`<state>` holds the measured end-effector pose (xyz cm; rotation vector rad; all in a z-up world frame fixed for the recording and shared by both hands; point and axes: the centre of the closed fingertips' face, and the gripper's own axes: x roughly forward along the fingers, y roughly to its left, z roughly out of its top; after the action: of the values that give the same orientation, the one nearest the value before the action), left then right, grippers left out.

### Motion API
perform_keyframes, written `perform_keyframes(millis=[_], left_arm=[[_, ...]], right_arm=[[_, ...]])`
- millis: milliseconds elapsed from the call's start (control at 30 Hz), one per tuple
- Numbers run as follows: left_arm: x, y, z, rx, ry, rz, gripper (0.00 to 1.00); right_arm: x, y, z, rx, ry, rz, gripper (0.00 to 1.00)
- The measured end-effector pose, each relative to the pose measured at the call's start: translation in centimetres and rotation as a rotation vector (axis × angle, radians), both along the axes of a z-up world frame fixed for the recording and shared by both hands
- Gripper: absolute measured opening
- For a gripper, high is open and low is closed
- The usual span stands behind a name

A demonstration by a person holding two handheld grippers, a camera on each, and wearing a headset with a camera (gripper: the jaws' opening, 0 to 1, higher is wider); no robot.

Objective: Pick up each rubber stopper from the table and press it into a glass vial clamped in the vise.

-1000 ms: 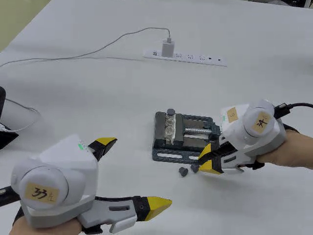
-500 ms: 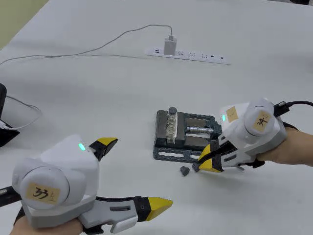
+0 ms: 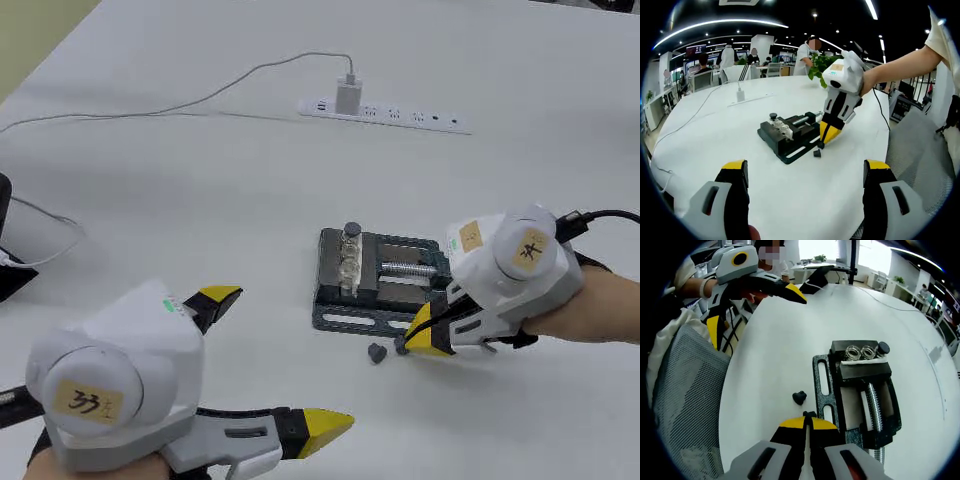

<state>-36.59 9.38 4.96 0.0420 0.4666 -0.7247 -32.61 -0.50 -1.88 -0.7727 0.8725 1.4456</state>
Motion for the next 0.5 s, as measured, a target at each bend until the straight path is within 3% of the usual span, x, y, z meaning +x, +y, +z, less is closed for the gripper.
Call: perform_keyframes(millis=[367,500], left_arm=[[0.02,-0.24,0.2,0.002,-0.006,-0.011,0.94],[0.01,-0.27,0.25,0.003,-0.01,-0.012,0.94]], right_arm=[[-0.07,0.09,0.05,0.014,0.036,-0.068,0.0],[-0.02,0.22,0.2,0.042,0.053,-0.113,0.0]])
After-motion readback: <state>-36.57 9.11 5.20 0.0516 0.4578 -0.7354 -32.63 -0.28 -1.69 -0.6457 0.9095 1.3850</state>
